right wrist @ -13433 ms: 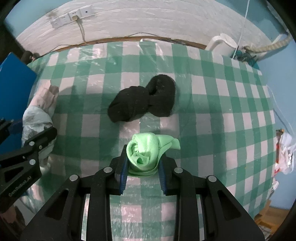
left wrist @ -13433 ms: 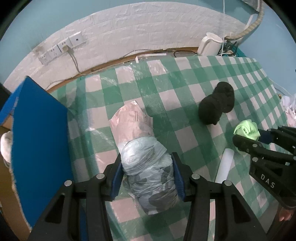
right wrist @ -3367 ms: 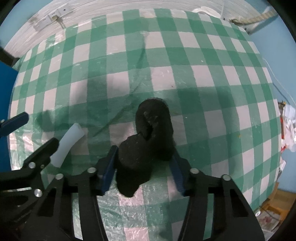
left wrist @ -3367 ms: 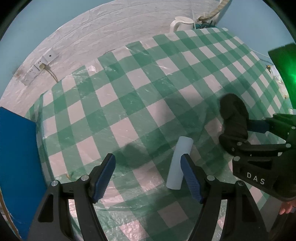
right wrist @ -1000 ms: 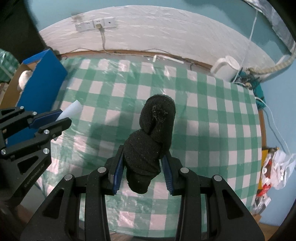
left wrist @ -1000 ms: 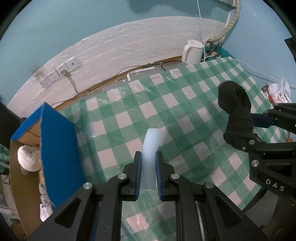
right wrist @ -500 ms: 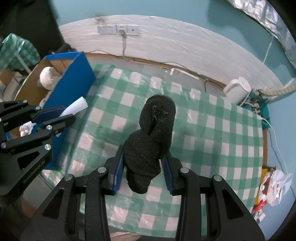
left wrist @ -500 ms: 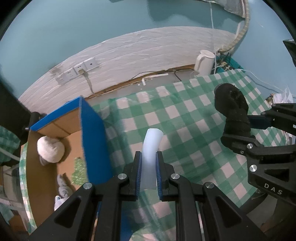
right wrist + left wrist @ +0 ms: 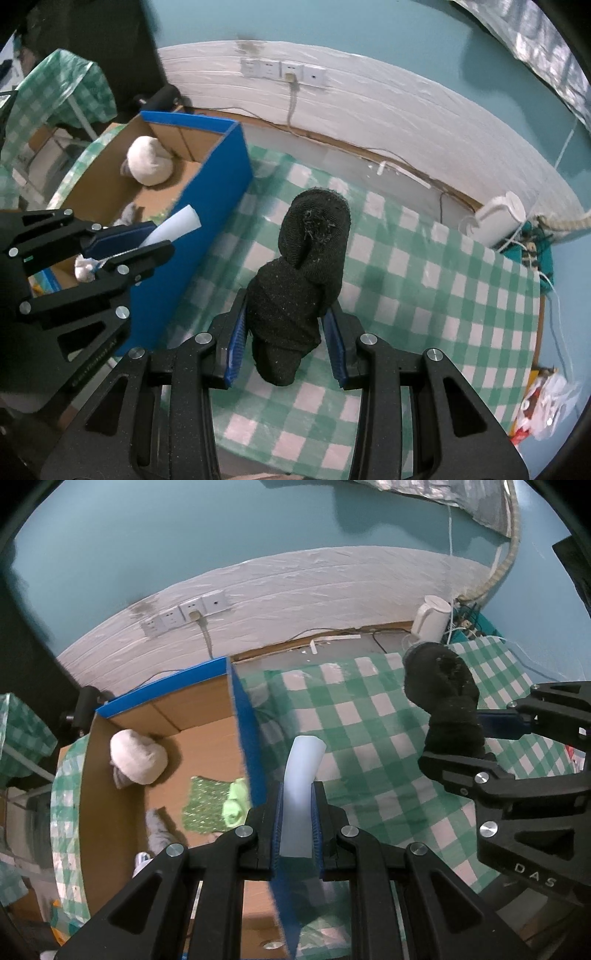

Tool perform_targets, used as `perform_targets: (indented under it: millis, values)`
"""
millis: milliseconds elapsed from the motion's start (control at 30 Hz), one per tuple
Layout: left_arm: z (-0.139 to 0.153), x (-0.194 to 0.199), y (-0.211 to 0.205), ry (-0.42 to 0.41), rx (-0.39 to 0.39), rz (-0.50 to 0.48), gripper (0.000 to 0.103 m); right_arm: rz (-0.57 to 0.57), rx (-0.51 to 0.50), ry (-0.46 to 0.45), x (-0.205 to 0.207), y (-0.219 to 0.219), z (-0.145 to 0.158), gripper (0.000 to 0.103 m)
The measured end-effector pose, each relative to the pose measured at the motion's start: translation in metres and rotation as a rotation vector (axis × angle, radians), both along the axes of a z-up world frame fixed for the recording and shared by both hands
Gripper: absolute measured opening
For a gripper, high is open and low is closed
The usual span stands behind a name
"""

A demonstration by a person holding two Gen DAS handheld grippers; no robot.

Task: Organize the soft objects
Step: 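Carry the white foam tube and black sock over the box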

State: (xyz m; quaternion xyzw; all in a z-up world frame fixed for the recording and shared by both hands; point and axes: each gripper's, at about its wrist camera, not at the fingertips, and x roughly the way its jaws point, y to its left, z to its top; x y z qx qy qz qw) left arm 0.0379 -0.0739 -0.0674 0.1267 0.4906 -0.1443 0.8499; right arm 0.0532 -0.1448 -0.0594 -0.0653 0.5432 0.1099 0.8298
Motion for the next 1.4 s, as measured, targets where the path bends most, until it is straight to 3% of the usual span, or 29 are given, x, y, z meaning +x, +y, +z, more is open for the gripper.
perform_targets:
  millis: [767,1167,1333,1400]
  values:
    - [-0.006,0.002,0.111,-0.002,-0.015,0.183,0.014,0.149,-0.003,0.009,0.025,0.11,-0.004,0.037]
    - [-0.017,0.0,0.146,0.029,-0.017,0.246,0.014,0.194,0.018,0.047,0.033,0.142,-0.021,0.037]
    - [-0.02,0.0,0.151,0.035,-0.016,0.257,0.016,0.208,0.029,0.048,0.035,0.153,-0.023,0.04]
    - [-0.021,0.0,0.153,0.04,-0.012,0.266,0.024,0.204,0.022,0.046,0.036,0.156,-0.023,0.043]
